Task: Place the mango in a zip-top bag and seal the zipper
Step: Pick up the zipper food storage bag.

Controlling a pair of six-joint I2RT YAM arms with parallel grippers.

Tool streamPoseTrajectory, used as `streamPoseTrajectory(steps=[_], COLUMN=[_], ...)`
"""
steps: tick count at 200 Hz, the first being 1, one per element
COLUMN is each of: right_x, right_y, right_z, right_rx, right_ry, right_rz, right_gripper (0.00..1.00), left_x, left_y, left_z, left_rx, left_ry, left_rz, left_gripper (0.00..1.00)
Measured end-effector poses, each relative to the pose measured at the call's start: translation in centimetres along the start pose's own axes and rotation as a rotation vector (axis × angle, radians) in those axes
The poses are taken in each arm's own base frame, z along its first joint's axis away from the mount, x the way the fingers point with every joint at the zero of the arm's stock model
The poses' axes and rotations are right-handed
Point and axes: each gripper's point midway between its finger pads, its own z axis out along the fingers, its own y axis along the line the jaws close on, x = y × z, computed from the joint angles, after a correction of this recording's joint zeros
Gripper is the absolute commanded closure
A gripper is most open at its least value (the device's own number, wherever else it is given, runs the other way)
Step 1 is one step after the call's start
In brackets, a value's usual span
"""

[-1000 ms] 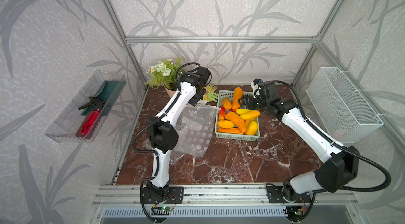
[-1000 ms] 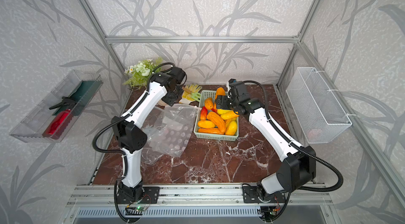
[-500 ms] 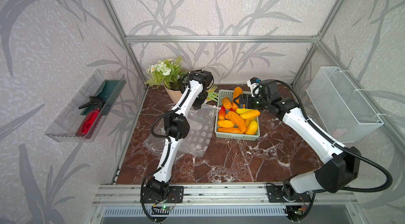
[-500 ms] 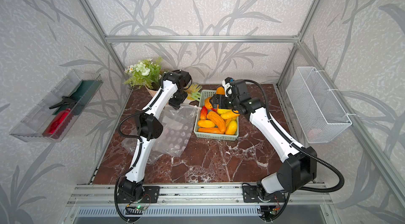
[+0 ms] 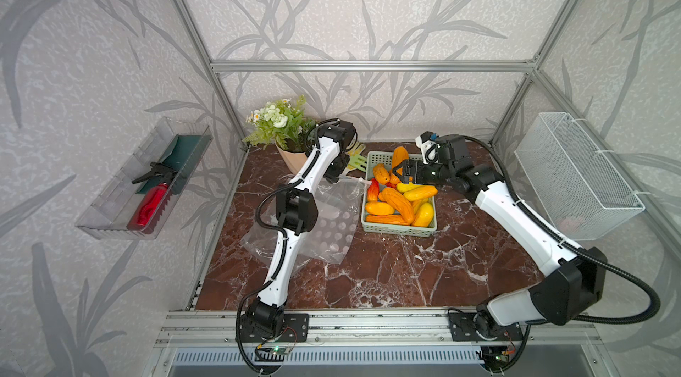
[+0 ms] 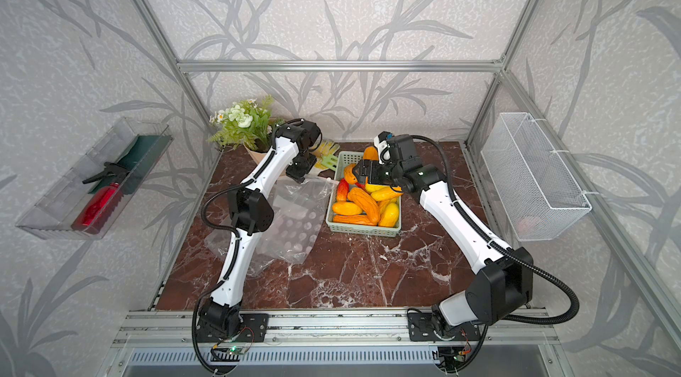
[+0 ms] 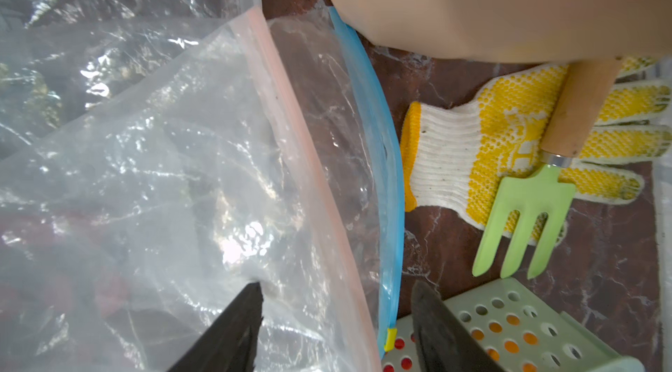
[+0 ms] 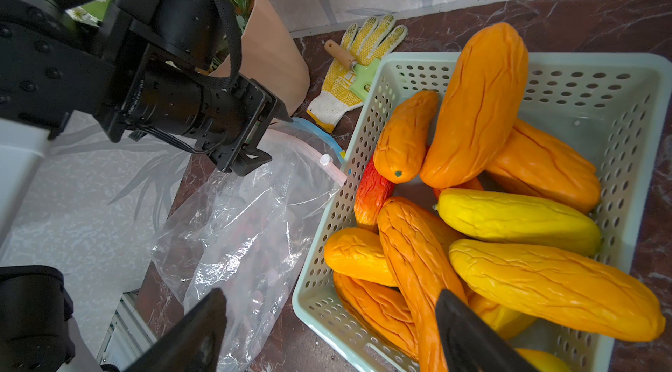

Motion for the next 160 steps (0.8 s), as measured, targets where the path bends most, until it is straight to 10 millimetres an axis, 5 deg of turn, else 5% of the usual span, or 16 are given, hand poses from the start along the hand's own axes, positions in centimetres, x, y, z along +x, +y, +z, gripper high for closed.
streamPoseTrajectory(steps=[64, 98, 130, 160], right_x=[0.2, 0.7, 0.9, 1.1], right_y=[-0.2, -0.6, -0.8, -0.8], right_z=[0.4, 0.9, 1.4, 1.8], right_rx=[0.002, 0.009, 0.014, 0.002], right_ry=[0.012, 0.028, 0.038, 0.047], right_rz=[0.031, 0.043, 0.054, 0.075], right_gripper=[0.16, 0.17, 0.18, 0.18], left_x=[0.5, 0.4, 0.0, -0.1], left_y=[0.7, 0.7, 1.1, 2.5], left_z=[1.4, 0.9, -1.7, -6.6], left_rx=[-0.046, -0.042, -0.023, 0.004], left_ry=[0.02, 0.003, -0.051, -0.121], left_rz=[0.07, 0.098, 0.158, 0.266], left_gripper=[0.74, 0.8, 0.81, 0.86])
